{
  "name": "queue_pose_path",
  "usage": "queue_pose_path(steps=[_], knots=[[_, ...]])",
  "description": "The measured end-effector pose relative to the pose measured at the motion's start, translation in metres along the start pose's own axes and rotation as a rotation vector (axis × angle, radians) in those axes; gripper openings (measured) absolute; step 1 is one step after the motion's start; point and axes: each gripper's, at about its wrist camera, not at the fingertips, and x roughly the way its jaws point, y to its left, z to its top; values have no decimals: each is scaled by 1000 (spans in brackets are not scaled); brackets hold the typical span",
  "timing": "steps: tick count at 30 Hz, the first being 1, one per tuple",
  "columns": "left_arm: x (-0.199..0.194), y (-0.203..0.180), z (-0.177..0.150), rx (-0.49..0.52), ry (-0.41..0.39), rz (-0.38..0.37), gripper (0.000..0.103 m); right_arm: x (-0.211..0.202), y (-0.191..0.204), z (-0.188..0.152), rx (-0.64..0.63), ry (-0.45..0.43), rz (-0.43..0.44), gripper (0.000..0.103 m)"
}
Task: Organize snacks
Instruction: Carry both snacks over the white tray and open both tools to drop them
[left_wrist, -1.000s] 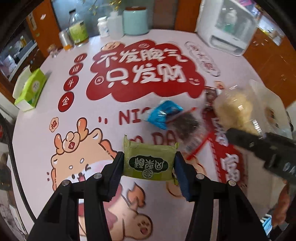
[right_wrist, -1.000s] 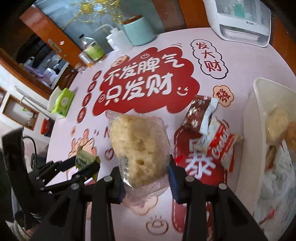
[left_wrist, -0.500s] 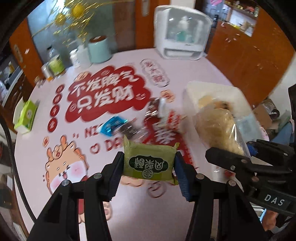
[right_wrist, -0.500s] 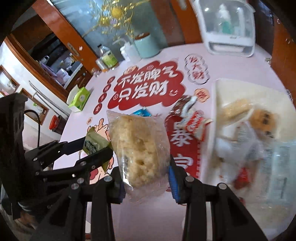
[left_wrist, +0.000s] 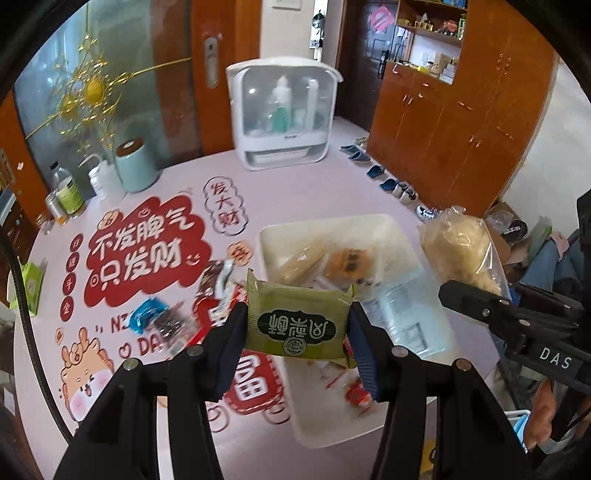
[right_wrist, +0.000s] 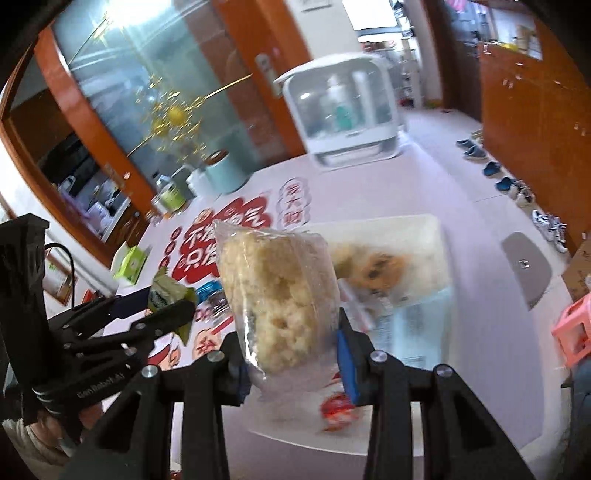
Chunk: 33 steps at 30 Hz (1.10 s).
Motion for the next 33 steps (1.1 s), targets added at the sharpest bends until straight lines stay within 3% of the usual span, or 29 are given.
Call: queue_pose_path(steps=[12, 25, 29, 31, 33], knots=[[25, -52, -1, 41, 36, -6, 52, -3, -42, -4, 18, 37, -20, 38], [58, -56, -15, 49, 120, 14, 54, 20, -49, -18, 21, 141, -41, 41], [65, -55, -23, 54, 156, 9, 77, 28, -52, -22, 42, 176, -50, 45], [65, -54, -28, 59, 158, 14, 84, 29, -54, -22, 55, 172, -51, 52], [64, -54, -30, 63, 162, 19, 85, 26, -55, -22, 61, 161, -56, 56]])
